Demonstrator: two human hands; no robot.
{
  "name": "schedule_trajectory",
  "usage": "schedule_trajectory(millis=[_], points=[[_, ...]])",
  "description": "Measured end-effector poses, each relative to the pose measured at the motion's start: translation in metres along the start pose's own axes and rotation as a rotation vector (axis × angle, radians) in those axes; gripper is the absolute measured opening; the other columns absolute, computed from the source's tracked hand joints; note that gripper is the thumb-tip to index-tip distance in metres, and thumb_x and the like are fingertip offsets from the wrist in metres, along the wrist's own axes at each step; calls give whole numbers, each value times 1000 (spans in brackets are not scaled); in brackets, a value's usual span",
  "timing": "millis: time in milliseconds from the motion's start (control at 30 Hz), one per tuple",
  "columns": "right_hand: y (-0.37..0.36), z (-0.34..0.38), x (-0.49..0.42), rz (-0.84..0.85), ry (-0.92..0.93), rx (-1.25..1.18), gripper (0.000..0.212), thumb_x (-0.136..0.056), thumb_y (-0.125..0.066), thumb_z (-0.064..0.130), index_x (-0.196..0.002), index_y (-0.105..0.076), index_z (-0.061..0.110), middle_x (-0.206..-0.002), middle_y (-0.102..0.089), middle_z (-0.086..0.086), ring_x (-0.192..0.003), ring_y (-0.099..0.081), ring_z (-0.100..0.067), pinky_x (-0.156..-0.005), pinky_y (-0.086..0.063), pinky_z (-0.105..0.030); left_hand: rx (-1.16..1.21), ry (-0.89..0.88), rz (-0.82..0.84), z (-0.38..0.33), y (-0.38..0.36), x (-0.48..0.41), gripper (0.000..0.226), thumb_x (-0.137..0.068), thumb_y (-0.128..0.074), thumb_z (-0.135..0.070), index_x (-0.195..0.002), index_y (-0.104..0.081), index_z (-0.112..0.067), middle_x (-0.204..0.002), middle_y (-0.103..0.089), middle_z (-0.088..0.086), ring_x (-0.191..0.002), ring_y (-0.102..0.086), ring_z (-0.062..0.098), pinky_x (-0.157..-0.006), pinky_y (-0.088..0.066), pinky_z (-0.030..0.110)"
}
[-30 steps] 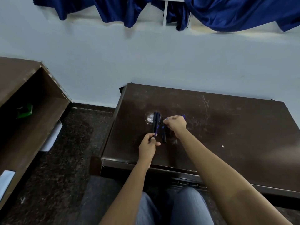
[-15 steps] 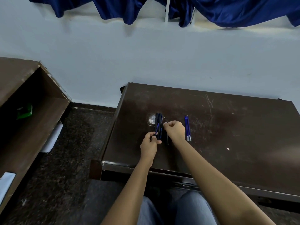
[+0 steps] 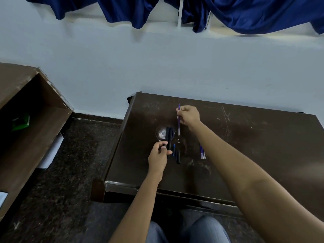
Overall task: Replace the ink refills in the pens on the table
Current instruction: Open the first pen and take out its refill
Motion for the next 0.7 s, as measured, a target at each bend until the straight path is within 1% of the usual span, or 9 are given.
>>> schedule_trajectory(millis=[67, 133, 167, 200, 267, 300, 467, 567, 700], points=[[-3, 15, -10, 6, 186, 322, 21, -88, -55, 4, -99, -73, 7, -92, -68, -7, -85, -60, -17, -83, -48, -28, 11, 3, -16, 0, 3, -2, 24, -100, -42, -19, -118, -58, -24, -82, -67, -4, -62, -46, 6, -69, -48, 38], [-15, 18, -15, 63, 274, 555, 26, -91, -51, 3, -104, -73, 7, -107, -69, -12, -97, -62, -25, -90, -47, -29, 12, 8, -25, 1, 6, -5, 23, -99, -43, -20, -116, -58, -25, -81, -68, -5, -66, -46, 6, -89, -49, 51], [-20, 15, -17, 84, 285, 632, 26, -91, -51, 4, -104, -73, 9, -112, -68, -14, -101, -63, -29, -93, -49, -32, 17, 8, -30, 1, 7, -6, 23, -99, -43, -20, -116, -58, -26, -81, -68, -5, -66, -46, 6, -89, -49, 51], [-25, 13, -18, 95, 292, 696, 27, -91, -51, 4, -104, -73, 11, -115, -67, -15, -102, -63, -33, -94, -50, -36, 27, 2, -33, 1, 8, -7, 23, -99, -43, -19, -116, -58, -25, -81, -68, -5, -63, -45, 6, -78, -52, 46], [-32, 8, -21, 120, 305, 803, 30, -91, -49, 3, -106, -73, 14, -116, -65, -17, -103, -63, -36, -94, -51, -42, 47, -11, -34, -1, 9, -8, 24, -100, -43, -18, -116, -58, -25, -82, -67, -4, -57, -43, 6, -56, -43, 27], [-35, 6, -21, 131, 317, 849, 32, -91, -47, 1, -107, -72, 14, -115, -65, -18, -103, -62, -37, -93, -51, -43, 55, -13, -36, -2, 9, -8, 23, -100, -43, -18, -116, -59, -25, -82, -67, -4, -56, -43, 7, -53, -38, 22], [-44, -4, -23, 117, 359, 988, 34, -85, -47, -8, -105, -71, 6, -107, -67, -19, -96, -63, -37, -78, -49, -35, 77, -15, -23, -2, 9, -10, 22, -100, -44, -19, -113, -59, -28, -81, -66, -5, -61, -46, 6, -56, -38, 22], [-47, -8, -25, 116, 356, 1025, 30, -88, -50, -5, -110, -68, 4, -109, -66, -17, -98, -63, -34, -82, -49, -35, 67, -15, -20, -3, 9, -12, 22, -100, -43, -19, -112, -59, -30, -82, -67, -6, -63, -47, 6, -62, -39, 25], [-48, -14, -23, 49, 430, 1032, 29, -92, -48, -4, -113, -67, 4, -113, -63, -16, -105, -59, -33, -87, -51, -39, 50, -2, -24, -2, 9, -16, 22, -100, -43, -20, -108, -58, -34, -81, -67, -7, -63, -46, 7, -59, -38, 26]])
Point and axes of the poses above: each hand's wrist, its own x-axis away from the middle knuckle, its own y-axis out of the back of the hand, z = x × y, the point moved 6 cm from there along -x, towards the middle knuckle
